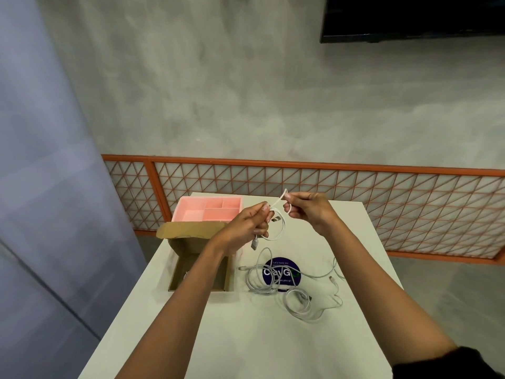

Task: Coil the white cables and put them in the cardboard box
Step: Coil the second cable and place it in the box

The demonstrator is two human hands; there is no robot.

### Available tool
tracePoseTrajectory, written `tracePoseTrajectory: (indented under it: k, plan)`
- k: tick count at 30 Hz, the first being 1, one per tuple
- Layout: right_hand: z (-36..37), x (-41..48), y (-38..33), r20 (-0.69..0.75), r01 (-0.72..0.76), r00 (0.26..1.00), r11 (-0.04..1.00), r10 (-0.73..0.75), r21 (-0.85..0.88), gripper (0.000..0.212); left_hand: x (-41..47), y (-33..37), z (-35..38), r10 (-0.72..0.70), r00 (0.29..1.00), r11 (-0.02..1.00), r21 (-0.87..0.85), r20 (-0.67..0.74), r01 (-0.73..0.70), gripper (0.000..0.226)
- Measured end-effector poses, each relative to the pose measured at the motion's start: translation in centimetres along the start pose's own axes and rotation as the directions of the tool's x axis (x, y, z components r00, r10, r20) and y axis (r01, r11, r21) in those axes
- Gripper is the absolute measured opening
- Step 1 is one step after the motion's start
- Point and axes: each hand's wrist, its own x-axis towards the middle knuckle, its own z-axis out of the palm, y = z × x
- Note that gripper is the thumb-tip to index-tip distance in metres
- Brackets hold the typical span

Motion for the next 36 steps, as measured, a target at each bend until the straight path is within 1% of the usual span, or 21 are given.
tracePoseTrajectory:
  k: [2,4,6,8,12,14,16,18,19,20,23,25,26,27,28,29,31,33,34,36]
  plan:
    - [0.2,-0.2,-0.1,0.038,-0.038,0.999,0.999,0.037,0.006,0.011,0.0,0.1,-0.2,-0.008,1.000,0.999,-0.054,0.020,0.009,0.029]
    - [0.5,-0.4,-0.3,0.085,-0.090,0.992,0.996,0.089,0.012,0.011,0.3,0.2,-0.2,-0.008,1.000,0.998,-0.062,0.014,0.008,0.028]
    - [0.9,-0.8,-0.5,0.126,-0.141,0.982,0.990,0.142,-0.012,0.012,0.6,0.1,-0.1,-0.014,0.999,1.000,-0.024,-0.049,0.012,0.028]
    - [1.3,-1.0,-0.6,0.147,-0.174,0.972,0.982,0.184,-0.077,0.014,0.8,-0.2,-0.1,-0.016,0.991,0.999,0.030,-0.134,0.020,0.027]
    - [1.7,-1.5,-0.9,0.160,-0.148,0.964,0.931,0.210,-0.335,0.024,1.0,-0.8,0.1,0.029,0.979,0.988,0.153,-0.203,0.002,0.028]
    - [1.8,-1.6,-0.8,0.193,-0.150,0.953,0.919,0.232,-0.363,0.033,1.0,-0.8,0.2,0.041,0.970,0.988,0.157,-0.239,-0.003,0.028]
    - [1.7,-1.7,-0.5,0.255,-0.130,0.939,0.924,0.232,-0.359,0.035,1.0,-0.7,0.4,0.044,0.965,0.988,0.156,-0.258,-0.003,0.028]
    - [1.7,-1.8,-0.3,0.322,-0.049,0.930,0.925,0.180,-0.376,0.023,1.0,-0.7,0.5,0.046,0.962,0.988,0.155,-0.270,-0.004,0.028]
    - [1.7,-1.9,-0.3,0.320,0.005,0.937,0.911,0.140,-0.413,0.014,1.1,-0.7,0.6,0.048,0.959,0.987,0.162,-0.278,-0.002,0.029]
    - [1.8,-1.9,-0.4,0.282,0.054,0.955,0.880,0.093,-0.471,0.010,1.1,-0.7,0.6,0.049,0.955,0.985,0.174,-0.291,0.003,0.030]
    - [2.2,-1.8,-0.7,0.105,0.119,0.992,0.754,-0.066,-0.646,0.016,1.4,-0.9,0.6,0.063,0.927,0.973,0.231,-0.370,0.026,0.032]
    - [2.5,-2.0,-0.8,0.050,0.176,0.978,0.664,-0.204,-0.727,0.013,1.6,-1.2,0.1,0.068,0.904,0.966,0.256,-0.423,0.047,0.032]
    - [2.5,-2.1,-1.0,0.051,0.208,0.963,0.613,-0.264,-0.762,0.010,1.6,-1.5,-0.1,0.065,0.897,0.963,0.264,-0.437,0.059,0.033]
    - [2.5,-2.1,-1.1,0.062,0.234,0.953,0.587,-0.297,-0.775,0.008,1.6,-1.7,-0.3,0.063,0.897,0.959,0.274,-0.438,0.066,0.033]
    - [2.5,-2.1,-1.2,0.083,0.257,0.949,0.592,-0.306,-0.764,0.008,1.5,-1.9,-0.3,0.061,0.900,0.956,0.285,-0.432,0.072,0.034]
    - [2.6,-2.0,-1.3,0.112,0.280,0.948,0.618,-0.297,-0.735,0.008,1.4,-2.0,-0.3,0.060,0.904,0.953,0.294,-0.423,0.074,0.034]
    - [2.8,-2.0,-1.4,0.167,0.307,0.951,0.723,-0.261,-0.619,0.007,1.3,-2.1,0.0,0.058,0.909,0.946,0.313,-0.413,0.082,0.034]
    - [3.1,-2.0,-1.5,0.163,0.273,0.961,0.867,-0.225,-0.416,0.008,1.4,-2.3,0.3,0.051,0.913,0.938,0.333,-0.404,0.094,0.031]
    - [3.3,-2.0,-1.5,0.147,0.244,0.967,0.913,-0.206,-0.328,0.009,1.5,-2.4,0.5,0.050,0.917,0.935,0.342,-0.396,0.097,0.029]
    - [3.4,-2.0,-1.7,0.118,0.197,0.978,0.957,-0.175,-0.215,0.009,1.7,-2.6,0.8,0.036,0.920,0.933,0.342,-0.391,0.108,0.026]
